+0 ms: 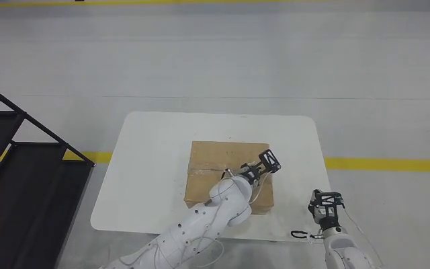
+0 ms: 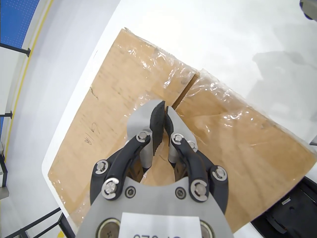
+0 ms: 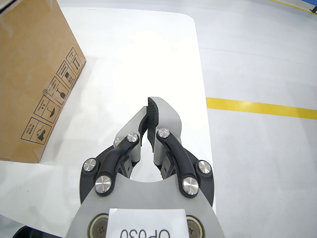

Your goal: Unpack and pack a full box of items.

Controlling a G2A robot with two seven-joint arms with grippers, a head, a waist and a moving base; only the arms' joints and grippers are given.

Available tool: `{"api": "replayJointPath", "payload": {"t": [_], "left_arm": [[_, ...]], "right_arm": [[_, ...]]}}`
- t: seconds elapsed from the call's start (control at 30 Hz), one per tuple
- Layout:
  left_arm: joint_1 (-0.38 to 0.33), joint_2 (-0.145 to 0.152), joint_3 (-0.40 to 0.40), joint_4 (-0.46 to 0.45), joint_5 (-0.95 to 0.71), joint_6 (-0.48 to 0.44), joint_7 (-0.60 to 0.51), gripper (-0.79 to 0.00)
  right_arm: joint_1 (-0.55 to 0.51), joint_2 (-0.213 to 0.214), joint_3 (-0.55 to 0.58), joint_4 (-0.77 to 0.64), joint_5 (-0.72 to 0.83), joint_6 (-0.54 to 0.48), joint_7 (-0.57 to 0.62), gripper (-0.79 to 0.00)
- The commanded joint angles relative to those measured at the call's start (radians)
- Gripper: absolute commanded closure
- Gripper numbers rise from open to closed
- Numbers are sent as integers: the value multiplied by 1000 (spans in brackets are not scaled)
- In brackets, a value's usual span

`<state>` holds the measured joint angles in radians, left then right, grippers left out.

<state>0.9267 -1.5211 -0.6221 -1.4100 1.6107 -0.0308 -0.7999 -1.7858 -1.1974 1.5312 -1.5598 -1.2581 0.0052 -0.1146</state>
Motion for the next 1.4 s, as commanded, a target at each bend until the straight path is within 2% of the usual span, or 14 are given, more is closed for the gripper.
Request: {"api": "replayJointPath", "payload": {"t": [0.0, 0.2, 0.4, 0.73, 1.03, 1.37], "left_arm": [[12, 3, -17, -19, 15, 8, -2, 0], [72, 21, -83, -124, 67, 19, -24, 0], [169, 51, -189, -268, 123, 17, -68, 0], [359, 105, -460, -522, 259, 12, -144, 0], [441, 129, -656, -597, 329, -6, -138, 0], [459, 138, -785, -608, 372, -16, -147, 0]], "right_arm": [[-2, -1, 1, -3, 0, -1, 0, 0], [-5, -3, 0, -12, 0, -6, 1, 0], [-3, -6, -8, -21, 2, -15, 4, 0], [1, -8, -12, -37, -6, -28, 15, 0], [15, -9, -5, -46, -6, -52, 24, 0], [23, -10, 1, -38, -3, -66, 26, 0]]}}
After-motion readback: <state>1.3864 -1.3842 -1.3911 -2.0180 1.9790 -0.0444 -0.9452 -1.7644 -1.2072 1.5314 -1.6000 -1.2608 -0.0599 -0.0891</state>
